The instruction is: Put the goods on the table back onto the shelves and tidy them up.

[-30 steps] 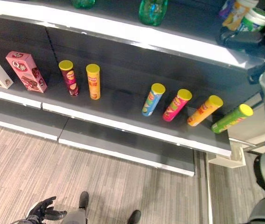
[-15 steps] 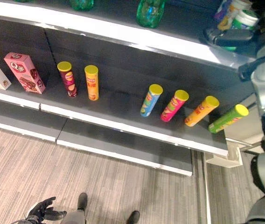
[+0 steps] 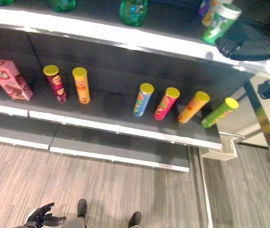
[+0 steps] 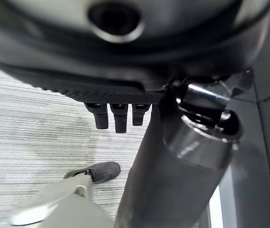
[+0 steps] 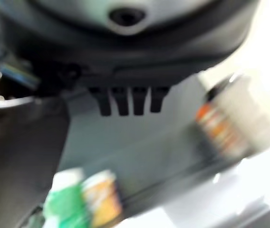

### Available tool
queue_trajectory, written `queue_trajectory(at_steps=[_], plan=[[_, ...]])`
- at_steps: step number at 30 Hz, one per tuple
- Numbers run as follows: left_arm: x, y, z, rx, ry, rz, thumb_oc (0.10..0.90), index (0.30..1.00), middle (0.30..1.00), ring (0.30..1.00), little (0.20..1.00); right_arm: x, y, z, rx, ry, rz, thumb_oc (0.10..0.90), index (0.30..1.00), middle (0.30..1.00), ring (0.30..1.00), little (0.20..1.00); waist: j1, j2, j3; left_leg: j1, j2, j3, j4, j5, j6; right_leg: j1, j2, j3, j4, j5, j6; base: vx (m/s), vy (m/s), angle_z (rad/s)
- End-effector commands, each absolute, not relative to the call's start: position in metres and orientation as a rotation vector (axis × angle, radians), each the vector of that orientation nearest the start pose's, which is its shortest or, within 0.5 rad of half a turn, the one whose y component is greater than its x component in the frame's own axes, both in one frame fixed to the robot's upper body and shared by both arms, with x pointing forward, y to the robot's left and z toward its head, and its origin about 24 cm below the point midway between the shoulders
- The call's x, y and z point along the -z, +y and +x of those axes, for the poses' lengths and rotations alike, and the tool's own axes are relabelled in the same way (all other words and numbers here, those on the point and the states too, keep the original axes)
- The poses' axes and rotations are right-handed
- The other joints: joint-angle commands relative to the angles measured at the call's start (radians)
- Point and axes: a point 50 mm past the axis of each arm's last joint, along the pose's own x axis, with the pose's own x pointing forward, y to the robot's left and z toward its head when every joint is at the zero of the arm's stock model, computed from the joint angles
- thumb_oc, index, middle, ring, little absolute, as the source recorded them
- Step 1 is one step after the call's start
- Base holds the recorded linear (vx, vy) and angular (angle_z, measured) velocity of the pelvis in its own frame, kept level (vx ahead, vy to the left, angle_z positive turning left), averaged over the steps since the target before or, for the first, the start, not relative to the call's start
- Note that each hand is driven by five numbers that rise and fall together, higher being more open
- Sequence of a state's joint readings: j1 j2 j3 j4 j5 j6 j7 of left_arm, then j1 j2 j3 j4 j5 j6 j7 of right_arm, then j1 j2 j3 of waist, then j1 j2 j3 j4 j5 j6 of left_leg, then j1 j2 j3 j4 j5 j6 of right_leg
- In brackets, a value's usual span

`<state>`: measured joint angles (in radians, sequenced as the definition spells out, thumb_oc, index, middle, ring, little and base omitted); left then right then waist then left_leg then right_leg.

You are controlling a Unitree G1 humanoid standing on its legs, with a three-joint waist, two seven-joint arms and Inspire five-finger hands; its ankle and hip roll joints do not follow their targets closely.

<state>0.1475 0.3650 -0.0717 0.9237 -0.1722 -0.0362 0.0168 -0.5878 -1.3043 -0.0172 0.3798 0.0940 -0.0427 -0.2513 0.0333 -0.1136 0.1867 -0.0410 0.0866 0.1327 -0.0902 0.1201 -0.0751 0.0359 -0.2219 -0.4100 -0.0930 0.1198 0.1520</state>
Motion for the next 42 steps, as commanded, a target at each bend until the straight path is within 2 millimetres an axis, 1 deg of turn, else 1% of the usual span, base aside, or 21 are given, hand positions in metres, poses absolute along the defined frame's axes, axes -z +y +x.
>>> queue_trajectory(at_steps=[1, 9, 15, 16, 17, 19, 20, 21, 23, 25, 26, 28, 31, 32, 34, 36, 37, 38, 39, 40, 42], plan=[[0.124, 0.289, 0.107, -0.23, 0.969, 0.292, 0.8, 0.9, 0.9, 0.9, 0.9, -0.395, -0.363, 0.237, 0.817, -0.726, -1.145, 0.8, 0.9, 0.9, 0.9, 0.9, 0.022, -0.027, -0.066, 0.043, 0.011, 0.027, 0.003, -0.12, -0.031, 0.042, -0.059, -0.002, 0.014, -0.008, 0.089, -0.01, 0.032, -0.22], [0.124, 0.289, 0.107, -0.216, 0.971, 0.305, 0.8, 0.9, 0.9, 0.9, 0.9, -0.382, -0.36, 0.232, 0.754, -0.758, -1.081, 0.8, 0.9, 0.9, 0.9, 0.9, 0.012, -0.03, -0.068, 0.055, 0.005, 0.043, 0.003, -0.127, -0.026, 0.038, -0.066, 0.012, 0.017, -0.002, 0.094, 0.0, 0.017, -0.09], [0.126, 0.284, 0.106, -0.196, 0.973, 0.308, 0.8, 0.9, 0.9, 0.9, 0.9, -0.364, -0.354, 0.222, 0.689, -0.808, -1.008, 0.8, 0.9, 0.9, 0.9, 0.9, -0.016, -0.023, -0.065, 0.067, 0.003, 0.054, 0.003, -0.135, -0.019, 0.026, -0.068, 0.035, 0.026, 0.002, 0.098, 0.01, 0.039, -0.09], [0.127, 0.282, 0.106, -0.188, 0.974, 0.31, 0.8, 0.9, 0.9, 0.9, 0.9, -0.356, -0.353, 0.219, 0.677, -0.819, -0.975, 0.8, 0.9, 0.9, 0.9, 0.9, -0.039, -0.019, -0.059, 0.071, 0.0, 0.063, 0.003, -0.138, -0.013, 0.015, -0.071, 0.049, 0.032, 0.013, 0.102, -0.02, 0.049, -0.19], [0.126, 0.283, 0.107, -0.185, 0.973, 0.317, 0.8, 0.9, 0.9, 0.9, 0.9, -0.354, -0.354, 0.216, 0.683, -0.815, -0.974, 0.8, 0.9, 0.9, 0.9, 0.9, -0.031, -0.022, -0.059, 0.07, -0.001, 0.065, 0.003, -0.138, -0.012, 0.013, -0.072, 0.051, 0.033, 0.014, 0.102, -0.03, 0.084, -0.16], [0.125, 0.283, 0.111, -0.168, 0.963, 0.333, 0.8, 0.9, 0.9, 0.9, 0.9, -0.341, -0.351, 0.211, 0.653, -0.828, -0.927, 0.8, 0.9, 0.9, 0.9, 0.9, -0.069, -0.018, -0.046, 0.075, -0.005, 0.089, 0.003, -0.144, -0.001, -0.021, -0.074, 0.088, 0.041, 0.043, 0.11, -0.02, 0.091, -0.12], [0.125, 0.283, 0.111, -0.165, 0.962, 0.338, 0.8, 0.9, 0.9, 0.9, 0.9, -0.34, -0.352, 0.209, 0.657, -0.824, -0.926, 0.8, 0.9, 0.9, 0.9, 0.9, -0.06, -0.021, -0.048, 0.074, -0.005, 0.094, 0.003, -0.145, -0.001, -0.026, -0.074, 0.093, 0.043, 0.044, 0.11, -0.02, 0.078, -0.24], [0.124, 0.284, 0.113, -0.164, 0.957, 0.337, 0.8, 0.9, 0.9, 0.9, 0.9, -0.337, -0.351, 0.208, 0.657, -0.824, -0.924, 0.8, 0.9, 0.9, 0.9, 0.9, -0.073, -0.021, -0.043, 0.075, -0.005, 0.1, 0.003, -0.146, 0.002, -0.035, -0.073, 0.105, 0.044, 0.053, 0.11, -0.03, 0.043, -0.49], [0.12, 0.286, 0.118, -0.157, 0.936, 0.35, 0.8, 0.9, 0.9, 0.9, 0.9, -0.329, -0.351, 0.204, 0.656, -0.825, -0.895, 0.8, 0.9, 0.9, 0.9, 0.9, -0.093, -0.023, -0.017, 0.076, 0.007, 0.131, 0.003, -0.148, 0.005, -0.081, -0.063, 0.14, 0.066, 0.103, 0.11, -0.15, 0.019, -0.63], [0.11, 0.295, 0.131, -0.151, 0.887, 0.384, 0.8, 0.9, 0.9, 0.9, 0.9, -0.327, -0.349, 0.207, 0.645, -0.826, -0.875, 0.8, 0.9, 0.9, 0.9, 0.9, -0.097, -0.023, 0.001, 0.057, 0.034, 0.184, 0.003, -0.127, 0.004, -0.127, -0.061, 0.14, 0.073, 0.134, 0.11, -0.23, -0.072, -0.98], [0.106, 0.299, 0.133, -0.159, 0.878, 0.389, 0.8, 0.9, 0.9, 0.9, 0.9, -0.327, -0.349, 0.209, 0.638, -0.825, -0.871, 0.8, 0.9, 0.9, 0.9, 0.9, -0.092, -0.016, 0.005, 0.059, 0.057, 0.205, 0.003, -0.126, -0.001, -0.125, -0.063, 0.122, 0.078, 0.123, 0.11, -0.16, -0.116, -1.63], [0.101, 0.306, 0.138, -0.187, 0.855, 0.385, 0.8, 0.9, 0.9, 0.9, 0.9, -0.327, -0.351, 0.211, 0.641, -0.816, -0.864, 0.8, 0.9, 0.9, 0.9, 0.9, -0.083, -0.005, 0.006, 0.047, 0.095, 0.241, 0.006, -0.108, -0.009, -0.109, -0.095, 0.077, 0.094, 0.108, 0.11, -0.15, -0.126, -1.04], [0.098, 0.311, 0.139, -0.222, 0.848, 0.372, 0.8, 0.9, 0.9, 0.9, 0.9, -0.327, -0.351, 0.217, 0.63, -0.799, -0.854, 0.8, 0.9, 0.9, 0.9, 0.9, -0.072, -0.003, 0.0, 0.036, 0.12, 0.269, 0.01, -0.093, -0.018, -0.102, -0.13, 0.061, 0.116, 0.116, 0.109, -0.07, -0.14, -0.74], [0.099, 0.312, 0.138, -0.233, 0.852, 0.363, 0.8, 0.9, 0.9, 0.9, 0.9, -0.327, -0.35, 0.221, 0.62, -0.788, -0.856, 0.8, 0.9, 0.9, 0.9, 0.9, -0.06, -0.001, -0.01, 0.038, 0.142, 0.267, 0.012, -0.101, -0.036, -0.086, -0.146, 0.058, 0.119, 0.124, 0.11, 0.0, -0.211, -0.71], [0.099, 0.31, 0.136, -0.234, 0.85, 0.35, 0.8, 0.9, 0.9, 0.9, 0.9, -0.326, -0.349, 0.226, 0.601, -0.771, -0.852, 0.8, 0.9, 0.9, 0.9, 0.9, -0.042, -0.015, -0.024, 0.032, 0.175, 0.289, 0.019, -0.077, -0.055, -0.063, -0.175, 0.04, 0.11, 0.153, 0.11, -0.02, -0.358, -0.29], [0.102, 0.31, 0.129, -0.231, 0.87, 0.335, 0.8, 0.9, 0.9, 0.9, 0.9, -0.327, -0.348, 0.229, 0.574, -0.748, -0.869, 0.8, 0.9, 0.9, 0.9, 0.9, -0.024, -0.034, -0.045, 0.041, 0.228, 0.317, 0.05, -0.066, -0.098, -0.05, -0.158, 0.029, 0.078, 0.145, 0.11, 0.06, -0.513, -0.44], [0.102, 0.312, 0.128, -0.238, 0.872, 0.33, 0.8, 0.9, 0.9, 0.9, 0.9, -0.326, -0.347, 0.23, 0.562, -0.739, -0.872, 0.8, 0.9, 0.9, 0.9, 0.9, -0.019, -0.041, -0.052, 0.046, 0.246, 0.321, 0.063, -0.064, -0.112, -0.041, -0.141, 0.019, 0.06, 0.097, 0.11, 0.07, -0.403, -0.69], [0.102, 0.312, 0.128, -0.238, 0.873, 0.33, 0.8, 0.9, 0.9, 0.9, 0.9, -0.326, -0.347, 0.231, 0.56, -0.738, -0.872, 0.8, 0.9, 0.9, 0.9, 0.9, -0.02, -0.039, -0.051, 0.047, 0.25, 0.32, 0.066, -0.065, -0.115, -0.038, -0.137, 0.018, 0.061, 0.092, 0.11, 0.12, -0.481, -0.59], [0.104, 0.311, 0.124, -0.261, 0.878, 0.303, 0.8, 0.9, 0.9, 0.9, 0.9, -0.326, -0.346, 0.231, 0.537, -0.74, -0.864, 0.8, 0.9, 0.9, 0.9, 0.9, -0.021, -0.041, -0.056, 0.057, 0.315, 0.317, 0.085, -0.023, -0.149, -0.032, -0.091, 0.019, 0.065, 0.012, 0.11, 0.09, -0.365, -0.45], [0.104, 0.31, 0.123, -0.261, 0.879, 0.302, 0.8, 0.9, 0.9, 0.9, 0.9, -0.326, -0.346, 0.231, 0.536, -0.74, -0.864, 0.8, 0.9, 0.9, 0.9, 0.9, -0.021, -0.037, -0.056, 0.058, 0.322, 0.315, 0.086, -0.022, -0.154, -0.03, -0.085, 0.018, 0.068, 0.006, 0.11, 0.1, -0.436, -0.07], [0.107, 0.303, 0.125, -0.26, 0.874, 0.27, 0.8, 0.9, 0.9, 0.9, 0.9, -0.331, -0.344, 0.229, 0.531, -0.757, -0.875, 0.8, 0.9, 0.9, 0.9, 0.9, -0.032, -0.021, -0.049, 0.055, 0.359, 0.301, 0.119, -0.002, -0.156, -0.009, -0.03, 0.017, 0.069, -0.053, 0.076, 0.04, -0.325, 0.08]])
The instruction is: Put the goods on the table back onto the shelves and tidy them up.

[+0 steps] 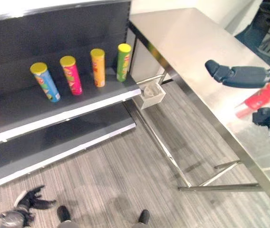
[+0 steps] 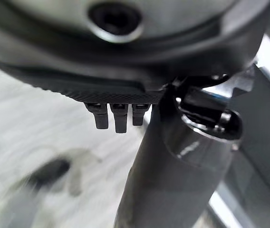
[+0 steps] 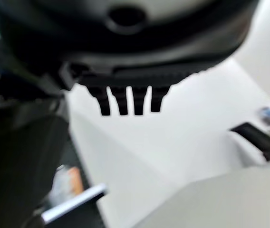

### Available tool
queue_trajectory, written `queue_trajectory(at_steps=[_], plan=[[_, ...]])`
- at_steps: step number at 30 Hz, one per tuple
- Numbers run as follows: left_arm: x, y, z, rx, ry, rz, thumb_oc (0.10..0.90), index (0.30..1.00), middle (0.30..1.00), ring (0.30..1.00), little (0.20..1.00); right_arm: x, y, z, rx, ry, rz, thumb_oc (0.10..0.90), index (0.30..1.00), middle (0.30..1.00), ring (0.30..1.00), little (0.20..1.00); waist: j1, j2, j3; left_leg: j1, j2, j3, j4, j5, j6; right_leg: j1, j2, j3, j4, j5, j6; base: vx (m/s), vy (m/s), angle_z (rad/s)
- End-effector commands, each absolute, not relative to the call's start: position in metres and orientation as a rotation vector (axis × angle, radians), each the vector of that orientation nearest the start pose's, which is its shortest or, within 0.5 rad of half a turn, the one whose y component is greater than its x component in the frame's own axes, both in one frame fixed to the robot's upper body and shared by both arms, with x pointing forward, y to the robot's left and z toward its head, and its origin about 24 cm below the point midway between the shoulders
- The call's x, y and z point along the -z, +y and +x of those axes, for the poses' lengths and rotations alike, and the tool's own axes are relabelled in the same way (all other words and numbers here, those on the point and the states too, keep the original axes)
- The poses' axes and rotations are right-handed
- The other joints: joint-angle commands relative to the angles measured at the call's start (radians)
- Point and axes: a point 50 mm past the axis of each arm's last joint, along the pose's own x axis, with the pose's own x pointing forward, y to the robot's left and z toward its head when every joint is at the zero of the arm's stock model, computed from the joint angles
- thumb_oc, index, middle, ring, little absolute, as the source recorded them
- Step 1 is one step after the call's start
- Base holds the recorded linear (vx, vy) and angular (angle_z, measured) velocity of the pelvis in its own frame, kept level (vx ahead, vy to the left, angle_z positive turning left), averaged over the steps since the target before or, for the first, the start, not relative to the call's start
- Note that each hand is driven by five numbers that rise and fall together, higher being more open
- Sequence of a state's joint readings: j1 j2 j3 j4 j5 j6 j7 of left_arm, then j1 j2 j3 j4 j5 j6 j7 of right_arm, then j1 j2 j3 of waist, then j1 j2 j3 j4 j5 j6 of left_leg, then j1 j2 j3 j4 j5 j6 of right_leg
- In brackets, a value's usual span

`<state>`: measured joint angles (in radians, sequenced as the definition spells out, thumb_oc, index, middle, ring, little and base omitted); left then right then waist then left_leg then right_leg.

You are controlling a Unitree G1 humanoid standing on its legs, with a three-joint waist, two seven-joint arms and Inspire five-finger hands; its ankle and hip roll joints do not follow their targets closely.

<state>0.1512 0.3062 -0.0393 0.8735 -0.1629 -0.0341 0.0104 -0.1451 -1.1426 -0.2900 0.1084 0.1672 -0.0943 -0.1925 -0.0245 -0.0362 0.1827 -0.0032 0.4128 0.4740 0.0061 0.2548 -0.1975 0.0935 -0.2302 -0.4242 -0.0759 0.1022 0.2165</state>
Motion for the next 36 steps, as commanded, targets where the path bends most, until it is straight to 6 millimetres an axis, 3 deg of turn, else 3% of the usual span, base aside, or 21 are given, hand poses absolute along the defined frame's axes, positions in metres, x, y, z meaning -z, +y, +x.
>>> queue_trajectory(at_steps=[1, 3, 5, 6, 7, 8, 10, 11, 12, 15, 16, 17, 18, 19, 20, 21, 22, 23, 27, 29, 36], plan=[[0.109, 0.293, 0.131, -0.23, 0.863, 0.257, 0.8, 0.9, 0.9, 0.9, 0.9, -0.337, -0.347, 0.225, 0.55, -0.776, -0.874, 0.8, 0.9, 0.9, 0.9, 0.9, 0.013, -0.077, -0.036, -0.008, 0.084, -0.061, 0.07, -0.045, -0.052, -0.024, 0.047, 0.02, 0.016, -0.074, -0.027, 0.02, -0.461, 0.11], [0.109, 0.287, 0.137, -0.215, 0.85, 0.253, 0.8, 0.9, 0.9, 0.9, 0.9, -0.337, -0.349, 0.222, 0.562, -0.781, -0.863, 0.8, 0.9, 0.9, 0.9, 0.9, 0.004, -0.072, -0.027, -0.037, 0.112, -0.03, 0.107, 0.039, -0.054, 0.003, 0.084, 0.008, -0.008, -0.095, -0.053, 0.0, -0.398, 0.12], [0.105, 0.287, 0.142, -0.208, 0.824, 0.251, 0.8, 0.9, 0.9, 0.9, 0.9, -0.339, -0.343, 0.225, 0.534, -0.788, -0.883, 0.8, 0.9, 0.9, 0.9, 0.9, 0.03, -0.091, -0.008, -0.091, -0.002, -0.135, 0.186, -0.101, -0.003, 0.004, 0.101, 0.042, -0.011, -0.118, -0.079, -0.01, -0.257, 0.05], [0.105, 0.287, 0.142, -0.209, 0.824, 0.251, 0.8, 0.9, 0.9, 0.9, 0.9, -0.339, -0.342, 0.226, 0.533, -0.788, -0.883, 0.8, 0.9, 0.9, 0.9, 0.9, 0.027, -0.091, -0.008, -0.094, -0.003, -0.136, 0.19, -0.104, -0.002, 0.004, 0.101, 0.041, -0.011, -0.118, -0.078, -0.04, -0.099, -0.22], [0.105, 0.285, 0.143, -0.204, 0.817, 0.247, 0.8, 0.9, 0.9, 0.9, 0.9, -0.347, -0.338, 0.227, 0.523, -0.818, -0.893, 0.8, 0.9, 0.9, 0.9, 0.9, 0.049, -0.109, -0.003, -0.127, -0.132, -0.193, 0.182, -0.21, 0.054, -0.008, 0.094, 0.047, -0.011, -0.097, -0.085, -0.04, -0.054, -0.45], [0.105, 0.285, 0.142, -0.207, 0.818, 0.244, 0.8, 0.9, 0.9, 0.9, 0.9, -0.348, -0.337, 0.229, 0.519, -0.82, -0.892, 0.8, 0.9, 0.9, 0.9, 0.9, 0.043, -0.11, -0.004, -0.128, -0.136, -0.193, 0.183, -0.213, 0.057, -0.008, 0.09, 0.046, -0.011, -0.097, -0.082, -0.01, -0.076, -0.37], [0.108, 0.279, 0.145, -0.181, 0.821, 0.249, 0.8, 0.9, 0.9, 0.9, 0.9, -0.351, -0.337, 0.23, 0.523, -0.836, -0.877, 0.8, 0.9, 0.9, 0.9, 0.9, 0.053, -0.105, -0.014, -0.156, -0.25, -0.21, 0.146, -0.232, 0.086, -0.006, 0.097, 0.054, -0.011, -0.092, -0.078, 0.1, 0.016, -0.39], [0.108, 0.277, 0.146, -0.166, 0.823, 0.259, 0.8, 0.9, 0.9, 0.9, 0.9, -0.354, -0.336, 0.232, 0.53, -0.853, -0.87, 0.8, 0.9, 0.9, 0.9, 0.9, 0.067, -0.097, -0.018, -0.204, -0.32, -0.215, 0.124, -0.211, 0.094, -0.007, 0.11, 0.069, -0.011, -0.092, -0.076, 0.15, 0.134, -0.57], [0.111, 0.274, 0.144, -0.161, 0.836, 0.257, 0.8, 0.9, 0.9, 0.9, 0.9, -0.354, -0.332, 0.238, 0.516, -0.85, -0.877, 0.8, 0.9, 0.9, 0.9, 0.9, 0.08, -0.079, -0.021, -0.168, -0.371, -0.289, 0.045, -0.216, 0.116, -0.007, 0.13, 0.099, -0.011, -0.091, -0.076, 0.18, 0.173, -0.4], [0.114, 0.273, 0.142, -0.138, 0.856, 0.283, 0.8, 0.9, 0.9, 0.9, 0.9, -0.346, -0.34, 0.24, 0.541, -0.804, -0.884, 0.8, 0.9, 0.9, 0.9, 0.9, 0.057, -0.075, -0.046, -0.102, -0.382, -0.292, -0.012, -0.206, 0.142, -0.006, 0.123, 0.094, 0.061, -0.123, -0.077, 0.16, 0.174, -0.02], [0.113, 0.277, 0.141, -0.15, 0.857, 0.284, 0.8, 0.9, 0.9, 0.9, 0.9, -0.344, -0.341, 0.241, 0.548, -0.799, -0.873, 0.8, 0.9, 0.9, 0.9, 0.9, 0.057, -0.082, -0.041, -0.064, -0.378, -0.269, -0.033, -0.213, 0.154, -0.052, 0.094, 0.089, 0.198, -0.135, -0.065, 0.15, 0.219, -0.31], [0.111, 0.284, 0.142, -0.174, 0.862, 0.301, 0.8, 0.9, 0.9, 0.9, 0.9, -0.345, -0.338, 0.243, 0.543, -0.801, -0.874, 0.8, 0.9, 0.9, 0.9, 0.9, 0.047, -0.093, -0.017, -0.012, -0.375, -0.244, -0.046, -0.226, 0.169, -0.12, 0.05, 0.091, 0.357, -0.083, -0.015, 0.11, 0.211, -0.81], [0.109, 0.289, 0.142, -0.198, 0.857, 0.307, 0.8, 0.9, 0.9, 0.9, 0.9, -0.346, -0.336, 0.246, 0.536, -0.808, -0.87, 0.8, 0.9, 0.9, 0.9, 0.9, 0.041, -0.088, 0.001, 0.005, -0.366, -0.231, -0.043, -0.23, 0.184, -0.169, 0.025, 0.094, 0.478, -0.05, 0.003, 0.11, 0.104, -0.99], [0.109, 0.29, 0.141, -0.201, 0.858, 0.3, 0.8, 0.9, 0.9, 0.9, 0.9, -0.341, -0.338, 0.247, 0.541, -0.786, -0.871, 0.8, 0.9, 0.9, 0.9, 0.9, 0.042, -0.087, -0.001, 0.024, -0.356, -0.226, -0.055, -0.243, 0.185, -0.181, -0.017, 0.087, 0.493, -0.036, -0.001, 0.14, -0.049, -0.83], [0.109, 0.288, 0.141, -0.19, 0.856, 0.303, 0.8, 0.9, 0.9, 0.9, 0.9, -0.338, -0.342, 0.244, 0.556, -0.771, -0.883, 0.8, 0.9, 0.9, 0.9, 0.9, 0.051, -0.086, -0.003, 0.037, -0.345, -0.23, -0.068, -0.256, 0.176, -0.172, -0.079, 0.062, 0.427, -0.035, -0.007, 0.23, -0.169, -0.36], [0.109, 0.288, 0.142, -0.188, 0.853, 0.301, 0.8, 0.9, 0.9, 0.9, 0.9, -0.339, -0.344, 0.243, 0.566, -0.766, -0.885, 0.8, 0.9, 0.9, 0.9, 0.9, 0.052, -0.084, -0.006, 0.046, -0.339, -0.246, -0.075, -0.274, 0.164, -0.174, -0.103, 0.072, 0.373, -0.04, 0.0, 0.28, -0.416, -0.11], [0.107, 0.291, 0.139, -0.19, 0.849, 0.303, 0.8, 0.9, 0.9, 0.9, 0.9, -0.343, -0.356, 0.235, 0.612, -0.738, -0.897, 0.8, 0.9, 0.9, 0.9, 0.9, 0.049, -0.108, -0.002, 0.035, -0.337, -0.266, -0.044, -0.291, 0.139, -0.182, -0.113, 0.116, 0.112, 0.075, 0.022, 0.25, -0.393, 0.04], [0.107, 0.293, 0.137, -0.196, 0.853, 0.303, 0.8, 0.9, 0.9, 0.9, 0.9, -0.344, -0.357, 0.233, 0.616, -0.74, -0.901, 0.8, 0.9, 0.9, 0.9, 0.9, 0.047, -0.117, -0.008, 0.035, -0.339, -0.266, -0.039, -0.296, 0.134, -0.171, -0.111, 0.122, 0.071, 0.078, 0.027, 0.22, -0.371, 0.15], [0.11, 0.293, 0.131, -0.211, 0.873, 0.288, 0.8, 0.9, 0.9, 0.9, 0.9, -0.34, -0.365, 0.225, 0.643, -0.716, -0.906, 0.8, 0.9, 0.9, 0.9, 0.9, 0.047, -0.143, -0.034, 0.044, -0.334, -0.274, -0.037, -0.293, 0.112, -0.134, -0.096, 0.109, 0.03, 0.117, 0.04, 0.13, -0.148, 0.42], [0.111, 0.29, 0.13, -0.204, 0.876, 0.283, 0.8, 0.9, 0.9, 0.9, 0.9, -0.341, -0.367, 0.222, 0.649, -0.706, -0.915, 0.8, 0.9, 0.9, 0.9, 0.9, 0.045, -0.136, -0.04, 0.046, -0.322, -0.278, -0.04, -0.292, 0.104, -0.122, -0.084, 0.096, 0.016, 0.116, 0.037, 0.11, -0.158, 0.58], [0.117, 0.274, 0.128, -0.121, 0.885, 0.279, 0.8, 0.9, 0.9, 0.9, 0.9, -0.34, -0.374, 0.221, 0.669, -0.676, -0.949, 0.8, 0.9, 0.9, 0.9, 0.9, 0.025, -0.084, -0.062, 0.069, -0.245, -0.269, -0.064, -0.27, 0.062, -0.088, 0.0, 0.069, -0.011, 0.021, -0.002, 0.08, -0.135, 0.0]])
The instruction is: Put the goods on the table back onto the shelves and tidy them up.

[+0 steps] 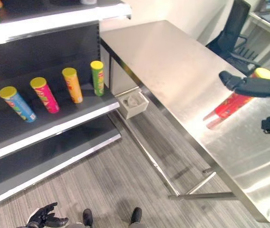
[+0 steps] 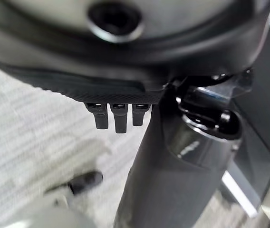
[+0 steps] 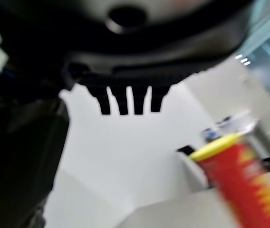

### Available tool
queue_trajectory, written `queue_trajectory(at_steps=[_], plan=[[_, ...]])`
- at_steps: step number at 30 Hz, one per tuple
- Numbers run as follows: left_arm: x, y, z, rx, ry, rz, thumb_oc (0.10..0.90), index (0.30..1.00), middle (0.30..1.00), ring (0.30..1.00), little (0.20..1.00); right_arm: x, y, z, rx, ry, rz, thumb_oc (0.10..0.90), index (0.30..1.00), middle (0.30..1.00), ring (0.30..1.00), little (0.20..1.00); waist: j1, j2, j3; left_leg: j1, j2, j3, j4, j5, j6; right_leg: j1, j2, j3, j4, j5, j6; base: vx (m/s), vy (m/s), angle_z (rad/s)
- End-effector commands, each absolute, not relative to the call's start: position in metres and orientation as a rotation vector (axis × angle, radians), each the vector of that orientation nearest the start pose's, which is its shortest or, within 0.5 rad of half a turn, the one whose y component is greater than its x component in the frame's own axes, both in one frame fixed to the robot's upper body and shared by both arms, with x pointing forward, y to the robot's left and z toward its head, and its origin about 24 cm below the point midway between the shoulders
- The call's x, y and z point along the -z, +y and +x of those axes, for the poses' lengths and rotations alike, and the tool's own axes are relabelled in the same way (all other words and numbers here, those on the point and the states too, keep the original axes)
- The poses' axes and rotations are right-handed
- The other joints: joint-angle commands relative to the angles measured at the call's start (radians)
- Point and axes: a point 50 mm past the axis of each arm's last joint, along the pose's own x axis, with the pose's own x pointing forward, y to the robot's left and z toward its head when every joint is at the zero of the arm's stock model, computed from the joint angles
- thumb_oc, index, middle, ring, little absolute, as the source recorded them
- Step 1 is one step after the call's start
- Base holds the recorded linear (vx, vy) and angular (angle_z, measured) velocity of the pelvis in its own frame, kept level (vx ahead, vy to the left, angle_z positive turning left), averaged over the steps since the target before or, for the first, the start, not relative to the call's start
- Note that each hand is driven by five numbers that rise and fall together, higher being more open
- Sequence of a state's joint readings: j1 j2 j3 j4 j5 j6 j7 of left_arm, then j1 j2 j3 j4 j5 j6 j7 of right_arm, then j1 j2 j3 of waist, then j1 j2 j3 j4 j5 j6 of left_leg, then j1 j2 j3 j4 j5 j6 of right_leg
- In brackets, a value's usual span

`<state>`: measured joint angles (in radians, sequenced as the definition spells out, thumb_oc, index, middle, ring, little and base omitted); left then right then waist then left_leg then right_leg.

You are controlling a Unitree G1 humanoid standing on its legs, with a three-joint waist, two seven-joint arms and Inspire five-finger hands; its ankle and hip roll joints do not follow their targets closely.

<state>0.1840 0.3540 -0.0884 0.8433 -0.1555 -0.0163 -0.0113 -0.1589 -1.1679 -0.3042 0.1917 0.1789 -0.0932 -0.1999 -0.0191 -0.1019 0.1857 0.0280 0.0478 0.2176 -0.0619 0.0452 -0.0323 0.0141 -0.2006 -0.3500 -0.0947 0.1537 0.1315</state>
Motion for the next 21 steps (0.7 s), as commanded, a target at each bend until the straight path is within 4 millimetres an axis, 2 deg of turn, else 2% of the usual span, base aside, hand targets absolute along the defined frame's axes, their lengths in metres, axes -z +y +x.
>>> queue_trajectory(at_steps=[1, 7, 11, 13, 17, 18, 20, 21], plan=[[0.117, 0.273, 0.127, -0.118, 0.887, 0.279, 0.8, 0.9, 0.9, 0.9, 0.9, -0.34, -0.375, 0.22, 0.674, -0.676, -0.949, 0.8, 0.9, 0.9, 0.9, 0.9, 0.015, -0.014, -0.066, 0.041, 0.126, -0.01, 0.004, -0.058, -0.107, -0.006, -0.023, -0.003, 0.007, -0.038, 0.079, 0.06, -0.103, -0.12], [0.118, 0.273, 0.126, -0.111, 0.893, 0.285, 0.8, 0.9, 0.9, 0.9, 0.9, -0.34, -0.384, 0.214, 0.701, -0.657, -0.945, 0.8, 0.9, 0.9, 0.9, 0.9, 0.001, 0.009, -0.074, 0.066, 0.167, 0.007, 0.021, -0.057, -0.13, 0.014, 0.024, 0.002, 0.007, -0.077, 0.051, 0.06, -0.116, -0.04], [0.118, 0.276, 0.121, -0.132, 0.898, 0.268, 0.8, 0.9, 0.9, 0.9, 0.9, -0.332, -0.383, 0.225, 0.656, -0.595, -0.967, 0.8, 0.9, 0.9, 0.9, 0.9, -0.001, 0.017, -0.071, 0.082, 0.2, 0.029, 0.074, -0.051, -0.143, 0.024, 0.063, 0.019, 0.007, -0.099, 0.03, 0.03, -0.128, -0.27], [0.118, 0.276, 0.121, -0.133, 0.899, 0.267, 0.8, 0.9, 0.9, 0.9, 0.9, -0.332, -0.383, 0.226, 0.654, -0.596, -0.967, 0.8, 0.9, 0.9, 0.9, 0.9, -0.001, 0.018, -0.071, 0.083, 0.201, 0.031, 0.075, -0.051, -0.144, 0.024, 0.064, 0.021, 0.007, -0.099, 0.029, 0.03, -0.1, -0.34], [0.119, 0.279, 0.116, -0.139, 0.914, 0.263, 0.8, 0.9, 0.9, 0.9, 0.9, -0.326, -0.371, 0.245, 0.601, -0.594, -0.933, 0.8, 0.9, 0.9, 0.9, 0.9, 0.013, 0.03, -0.069, 0.081, 0.274, 0.033, 0.206, 0.031, -0.161, 0.048, 0.138, 0.035, 0.007, -0.139, -0.013, 0.07, -0.262, -0.47], [0.119, 0.279, 0.116, -0.14, 0.914, 0.262, 0.8, 0.9, 0.9, 0.9, 0.9, -0.326, -0.371, 0.246, 0.6, -0.595, -0.933, 0.8, 0.9, 0.9, 0.9, 0.9, 0.011, 0.032, -0.067, 0.078, 0.278, 0.031, 0.212, 0.028, -0.163, 0.049, 0.141, 0.034, 0.007, -0.14, -0.014, 0.07, -0.226, -0.25], [0.117, 0.276, 0.123, -0.104, 0.907, 0.286, 0.8, 0.9, 0.9, 0.9, 0.9, -0.327, -0.372, 0.247, 0.628, -0.608, -0.911, 0.8, 0.9, 0.9, 0.9, 0.9, 0.019, 0.034, -0.04, 0.025, 0.315, 0.008, 0.36, 0.073, -0.145, 0.083, 0.168, 0.027, 0.007, -0.174, -0.044, 0.06, -0.235, -0.02], [0.116, 0.275, 0.126, -0.09, 0.902, 0.303, 0.8, 0.9, 0.9, 0.9, 0.9, -0.326, -0.373, 0.247, 0.643, -0.611, -0.9, 0.8, 0.9, 0.9, 0.9, 0.9, 0.02, 0.03, -0.034, 0.001, 0.305, 0.003, 0.381, 0.079, -0.137, 0.086, 0.166, 0.019, 0.007, -0.177, -0.051, 0.05, -0.183, 0.0]])
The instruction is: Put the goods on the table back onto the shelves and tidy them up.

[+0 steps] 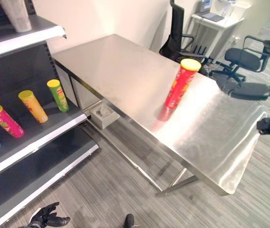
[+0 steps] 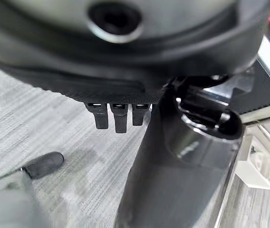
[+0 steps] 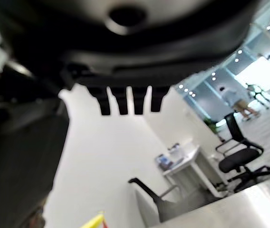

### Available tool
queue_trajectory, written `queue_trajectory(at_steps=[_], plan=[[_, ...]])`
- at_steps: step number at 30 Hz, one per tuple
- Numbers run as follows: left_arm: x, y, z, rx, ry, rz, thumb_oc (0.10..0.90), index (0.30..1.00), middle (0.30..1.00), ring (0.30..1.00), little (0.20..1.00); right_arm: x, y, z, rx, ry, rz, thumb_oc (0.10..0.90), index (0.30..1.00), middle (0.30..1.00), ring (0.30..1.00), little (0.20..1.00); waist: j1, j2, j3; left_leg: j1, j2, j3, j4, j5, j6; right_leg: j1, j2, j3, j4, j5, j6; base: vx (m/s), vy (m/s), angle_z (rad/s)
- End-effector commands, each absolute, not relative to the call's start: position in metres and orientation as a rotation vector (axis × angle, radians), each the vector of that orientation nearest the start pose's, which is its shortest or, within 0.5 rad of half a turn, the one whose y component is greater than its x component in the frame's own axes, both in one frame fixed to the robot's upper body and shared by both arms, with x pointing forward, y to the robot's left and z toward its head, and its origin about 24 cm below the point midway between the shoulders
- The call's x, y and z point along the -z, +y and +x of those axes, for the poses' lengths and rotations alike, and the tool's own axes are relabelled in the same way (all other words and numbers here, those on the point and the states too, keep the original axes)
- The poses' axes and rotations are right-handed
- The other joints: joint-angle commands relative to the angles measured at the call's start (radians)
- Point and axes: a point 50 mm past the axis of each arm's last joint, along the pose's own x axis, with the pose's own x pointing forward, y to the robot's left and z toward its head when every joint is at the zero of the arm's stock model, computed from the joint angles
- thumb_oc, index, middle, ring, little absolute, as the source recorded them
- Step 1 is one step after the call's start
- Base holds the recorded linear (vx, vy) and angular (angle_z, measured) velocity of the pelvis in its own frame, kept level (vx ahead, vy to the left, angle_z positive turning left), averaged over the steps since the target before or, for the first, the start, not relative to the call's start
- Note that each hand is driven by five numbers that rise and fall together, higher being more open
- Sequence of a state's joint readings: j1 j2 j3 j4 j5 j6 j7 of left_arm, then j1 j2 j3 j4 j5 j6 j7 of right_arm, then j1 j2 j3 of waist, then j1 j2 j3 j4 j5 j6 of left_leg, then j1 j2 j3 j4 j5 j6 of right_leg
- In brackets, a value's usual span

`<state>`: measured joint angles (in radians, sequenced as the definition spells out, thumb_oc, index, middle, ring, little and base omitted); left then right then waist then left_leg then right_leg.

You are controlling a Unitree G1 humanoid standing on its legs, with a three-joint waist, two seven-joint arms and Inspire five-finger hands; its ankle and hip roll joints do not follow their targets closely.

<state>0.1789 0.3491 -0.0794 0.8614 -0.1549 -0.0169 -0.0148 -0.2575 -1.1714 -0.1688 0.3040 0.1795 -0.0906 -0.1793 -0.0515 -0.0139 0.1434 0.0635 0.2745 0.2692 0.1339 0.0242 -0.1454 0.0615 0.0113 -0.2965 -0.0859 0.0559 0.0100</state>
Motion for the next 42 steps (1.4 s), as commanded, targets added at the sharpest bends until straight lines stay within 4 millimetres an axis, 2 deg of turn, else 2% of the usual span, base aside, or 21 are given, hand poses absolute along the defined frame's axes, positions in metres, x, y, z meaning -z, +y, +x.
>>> queue_trajectory(at_steps=[1, 2, 3, 4, 5, 6, 10, 14, 16, 17, 19, 21, 22, 23, 24, 25, 27, 29, 33, 36, 42], plan=[[0.115, 0.275, 0.13, -0.089, 0.89, 0.306, 0.8, 0.9, 0.9, 0.9, 0.9, -0.328, -0.373, 0.247, 0.653, -0.617, -0.901, 0.8, 0.9, 0.9, 0.9, 0.9, 0.058, -0.058, 0.02, -0.063, 0.061, -0.064, 0.205, 0.07, -0.016, 0.047, -0.046, -0.038, -0.001, -0.085, 0.07, 0.01, -0.059, -0.02], [0.115, 0.275, 0.13, -0.09, 0.89, 0.305, 0.8, 0.9, 0.9, 0.9, 0.9, -0.329, -0.372, 0.247, 0.653, -0.618, -0.901, 0.8, 0.9, 0.9, 0.9, 0.9, 0.055, -0.058, 0.02, -0.067, 0.06, -0.067, 0.209, 0.067, -0.015, 0.046, -0.046, -0.04, -0.001, -0.086, 0.071, 0.04, -0.03, -0.01], [0.113, 0.272, 0.137, -0.08, 0.872, 0.307, 0.8, 0.9, 0.9, 0.9, 0.9, -0.335, -0.37, 0.246, 0.657, -0.648, -0.896, 0.8, 0.9, 0.9, 0.9, 0.9, 0.069, -0.068, 0.029, -0.134, -0.026, -0.092, 0.166, -0.027, 0.015, 0.048, -0.063, -0.035, -0.001, -0.087, 0.08, 0.04, 0.013, 0.18], [0.113, 0.27, 0.14, -0.071, 0.866, 0.313, 0.8, 0.9, 0.9, 0.9, 0.9, -0.338, -0.368, 0.246, 0.662, -0.676, -0.884, 0.8, 0.9, 0.9, 0.9, 0.9, 0.072, -0.072, 0.026, -0.157, -0.061, -0.097, 0.125, -0.029, 0.021, 0.039, -0.073, -0.037, -0.001, -0.083, 0.089, 0.1, 0.055, 0.06], [0.113, 0.265, 0.144, -0.051, 0.852, 0.318, 0.8, 0.9, 0.9, 0.9, 0.9, -0.344, -0.363, 0.245, 0.664, -0.729, -0.85, 0.8, 0.9, 0.9, 0.9, 0.9, 0.092, -0.065, 0.03, -0.215, -0.104, -0.103, 0.03, 0.015, 0.01, 0.048, -0.071, -0.032, -0.001, -0.085, 0.098, 0.08, 0.103, 0.09], [0.113, 0.266, 0.144, -0.056, 0.854, 0.323, 0.8, 0.9, 0.9, 0.9, 0.9, -0.348, -0.361, 0.246, 0.672, -0.75, -0.853, 0.8, 0.9, 0.9, 0.9, 0.9, 0.106, -0.062, 0.032, -0.237, -0.127, -0.118, -0.017, 0.049, 0.007, 0.045, -0.072, -0.023, -0.001, -0.085, 0.103, 0.09, 0.108, -0.02], [0.117, 0.257, 0.143, -0.041, 0.859, 0.307, 0.8, 0.9, 0.9, 0.9, 0.9, -0.344, -0.358, 0.252, 0.655, -0.744, -0.836, 0.8, 0.9, 0.9, 0.9, 0.9, 0.091, -0.045, 0.004, -0.154, -0.148, -0.099, -0.128, 0.055, 0.017, 0.052, -0.072, -0.02, -0.001, -0.089, 0.114, 0.11, 0.129, -0.33], [0.12, 0.258, 0.138, -0.046, 0.88, 0.314, 0.8, 0.9, 0.9, 0.9, 0.9, -0.34, -0.355, 0.254, 0.657, -0.74, -0.835, 0.8, 0.9, 0.9, 0.9, 0.9, 0.088, -0.05, -0.02, -0.089, -0.171, -0.071, -0.185, 0.045, 0.033, 0.072, -0.096, -0.013, 0.0, -0.09, 0.123, 0.14, 0.173, -0.25], [0.121, 0.259, 0.136, -0.053, 0.892, 0.315, 0.8, 0.9, 0.9, 0.9, 0.9, -0.339, -0.355, 0.255, 0.662, -0.738, -0.83, 0.8, 0.9, 0.9, 0.9, 0.9, 0.089, -0.055, -0.022, -0.069, -0.185, -0.062, -0.191, 0.031, 0.047, 0.072, -0.112, -0.007, 0.03, -0.096, 0.131, 0.09, 0.18, -0.08], [0.121, 0.263, 0.135, -0.069, 0.897, 0.312, 0.8, 0.9, 0.9, 0.9, 0.9, -0.337, -0.356, 0.255, 0.66, -0.738, -0.809, 0.8, 0.9, 0.9, 0.9, 0.9, 0.089, -0.058, -0.017, -0.057, -0.194, -0.058, -0.19, 0.015, 0.064, 0.049, -0.133, -0.004, 0.101, -0.102, 0.138, 0.04, 0.164, -0.07], [0.121, 0.268, 0.131, -0.092, 0.908, 0.311, 0.8, 0.9, 0.9, 0.9, 0.9, -0.335, -0.355, 0.256, 0.656, -0.743, -0.785, 0.8, 0.9, 0.9, 0.9, 0.9, 0.097, -0.062, -0.007, -0.041, -0.201, -0.038, -0.189, -0.002, 0.085, -0.007, -0.163, 0.001, 0.222, -0.109, 0.158, 0.03, 0.191, -0.15], [0.12, 0.274, 0.128, -0.119, 0.913, 0.319, 0.8, 0.9, 0.9, 0.9, 0.9, -0.337, -0.349, 0.258, 0.631, -0.774, -0.73, 0.8, 0.9, 0.9, 0.9, 0.9, 0.099, -0.06, 0.014, -0.023, -0.202, -0.02, -0.188, -0.013, 0.103, -0.064, -0.196, -0.018, 0.335, -0.068, 0.185, -0.01, 0.122, -0.33], [0.12, 0.275, 0.128, -0.12, 0.912, 0.318, 0.8, 0.9, 0.9, 0.9, 0.9, -0.338, -0.349, 0.258, 0.63, -0.775, -0.729, 0.8, 0.9, 0.9, 0.9, 0.9, 0.1, -0.062, 0.014, -0.024, -0.205, -0.017, -0.188, -0.013, 0.105, -0.072, -0.2, -0.013, 0.346, -0.071, 0.187, -0.01, 0.087, -0.4], [0.116, 0.281, 0.131, -0.142, 0.9, 0.32, 0.8, 0.9, 0.9, 0.9, 0.9, -0.335, -0.35, 0.261, 0.621, -0.763, -0.7, 0.8, 0.9, 0.9, 0.9, 0.9, 0.109, -0.064, 0.02, -0.004, -0.2, 0.006, -0.203, -0.02, 0.106, -0.112, -0.268, -0.058, 0.397, -0.03, 0.207, 0.04, -0.028, -0.26], [0.113, 0.284, 0.135, -0.149, 0.886, 0.319, 0.8, 0.9, 0.9, 0.9, 0.9, -0.336, -0.353, 0.259, 0.632, -0.773, -0.665, 0.8, 0.9, 0.9, 0.9, 0.9, 0.113, -0.064, 0.015, -0.001, -0.192, -0.008, -0.207, -0.031, 0.095, -0.093, -0.301, -0.069, 0.316, -0.029, 0.201, 0.1, -0.115, -0.08], [0.112, 0.284, 0.137, -0.144, 0.878, 0.326, 0.8, 0.9, 0.9, 0.9, 0.9, -0.34, -0.357, 0.255, 0.64, -0.784, -0.636, 0.8, 0.9, 0.9, 0.9, 0.9, 0.11, -0.075, 0.006, -0.009, -0.197, -0.027, -0.198, -0.035, 0.086, -0.069, -0.298, -0.032, 0.205, -0.019, 0.202, 0.11, -0.187, 0.06], [0.113, 0.283, 0.132, -0.134, 0.887, 0.319, 0.8, 0.9, 0.9, 0.9, 0.9, -0.335, -0.358, 0.257, 0.615, -0.769, -0.597, 0.8, 0.9, 0.9, 0.9, 0.9, 0.124, -0.105, -0.032, -0.012, -0.206, -0.015, -0.191, -0.037, 0.075, -0.016, -0.285, -0.039, 0.09, 0.014, 0.211, 0.14, -0.148, 0.26], [0.113, 0.282, 0.132, -0.135, 0.884, 0.306, 0.8, 0.9, 0.9, 0.9, 0.9, -0.329, -0.361, 0.26, 0.597, -0.719, -0.624, 0.8, 0.9, 0.9, 0.9, 0.9, 0.129, -0.112, -0.043, -0.017, -0.194, -0.021, -0.189, -0.032, 0.064, 0.001, -0.267, -0.048, 0.055, 0.021, 0.213, 0.07, -0.119, 0.13], [0.116, 0.273, 0.131, -0.102, 0.882, 0.282, 0.8, 0.9, 0.9, 0.9, 0.9, -0.31, -0.357, 0.272, 0.497, -0.598, -0.677, 0.8, 0.9, 0.9, 0.9, 0.9, 0.13, -0.115, -0.05, -0.023, -0.164, -0.038, -0.183, -0.021, 0.044, 0.036, -0.235, -0.067, 0.008, 0.013, 0.198, 0.02, -0.101, 0.06], [0.118, 0.267, 0.129, -0.066, 0.891, 0.288, 0.8, 0.9, 0.9, 0.9, 0.9, -0.298, -0.346, 0.283, 0.392, -0.586, -0.557, 0.8, 0.9, 0.9, 0.9, 0.9, 0.134, -0.11, -0.048, -0.02, -0.156, -0.043, -0.182, -0.02, 0.039, 0.05, -0.221, -0.082, 0.001, -0.001, 0.189, 0.02, -0.035, 0.09], [0.121, 0.268, 0.123, -0.064, 0.922, 0.292, 0.8, 0.9, 0.9, 0.9, 0.9, -0.293, -0.339, 0.289, 0.354, -0.622, -0.406, 0.8, 0.9, 0.9, 0.9, 0.9, 0.14, -0.101, -0.045, -0.012, -0.156, -0.043, -0.194, -0.018, 0.039, 0.059, -0.218, -0.091, 0.003, -0.006, 0.186, 0.02, 0.006, 0.07]])
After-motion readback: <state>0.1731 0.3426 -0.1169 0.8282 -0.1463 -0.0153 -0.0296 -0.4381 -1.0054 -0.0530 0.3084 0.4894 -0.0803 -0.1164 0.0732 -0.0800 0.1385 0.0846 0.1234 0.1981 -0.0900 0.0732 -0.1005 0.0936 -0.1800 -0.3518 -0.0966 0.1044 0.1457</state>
